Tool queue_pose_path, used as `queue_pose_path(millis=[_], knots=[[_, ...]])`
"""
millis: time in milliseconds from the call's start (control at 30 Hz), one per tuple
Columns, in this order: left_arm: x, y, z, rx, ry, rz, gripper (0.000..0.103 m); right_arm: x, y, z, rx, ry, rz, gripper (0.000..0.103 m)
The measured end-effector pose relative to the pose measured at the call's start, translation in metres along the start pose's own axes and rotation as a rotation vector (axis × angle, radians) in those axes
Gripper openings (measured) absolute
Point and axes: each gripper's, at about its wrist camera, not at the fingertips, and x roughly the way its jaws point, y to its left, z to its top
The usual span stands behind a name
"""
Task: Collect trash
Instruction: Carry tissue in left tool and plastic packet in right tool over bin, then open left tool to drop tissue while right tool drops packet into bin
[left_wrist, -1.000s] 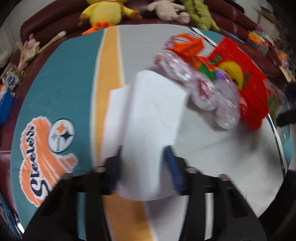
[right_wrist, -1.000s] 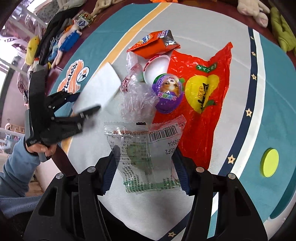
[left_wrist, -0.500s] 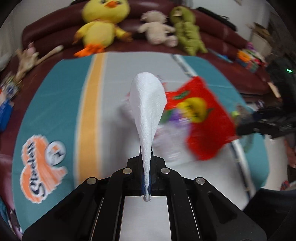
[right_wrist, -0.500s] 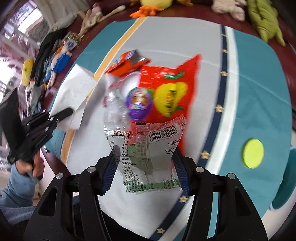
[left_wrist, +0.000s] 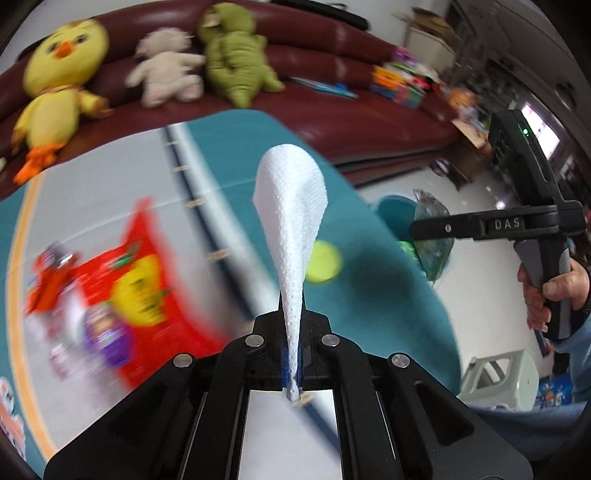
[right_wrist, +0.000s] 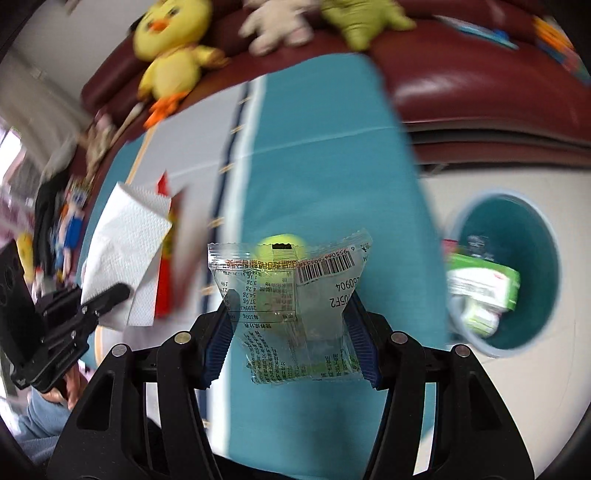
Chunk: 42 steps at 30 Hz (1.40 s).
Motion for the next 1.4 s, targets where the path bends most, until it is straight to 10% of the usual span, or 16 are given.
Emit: queue_pose_path(millis=[367, 1033, 1100, 1200, 1400], knots=[[0.111, -0.130, 0.064, 0.135, 0.114, -0.121, 0.003, -0.057, -0.185, -0.023, 0.288, -0.144, -0.070, 0.055], [0.229, -0.197, 0.087, 0.195, 0.264, -0.152, 0.006, -0.031, -0.271, -0.020, 0.398, -0.099, -0.047, 0.055], [0.235, -0.196, 0.088, 0.191, 0.278, -0.136, 0.019, -0.029, -0.272, -0.021, 0.399, -0.095, -0.048, 0.055], [0.237, -0.194, 0.090, 0.191, 0.255, -0.093, 0.068, -0.027, -0.274, -0.021, 0.404, -0.089, -0.048, 0.056], [0.224, -0.185, 0.088, 0.192, 0.219, -0.077, 0.083, -0.020, -0.273, -0.019, 0.405, -0.072, -0.059, 0.056]])
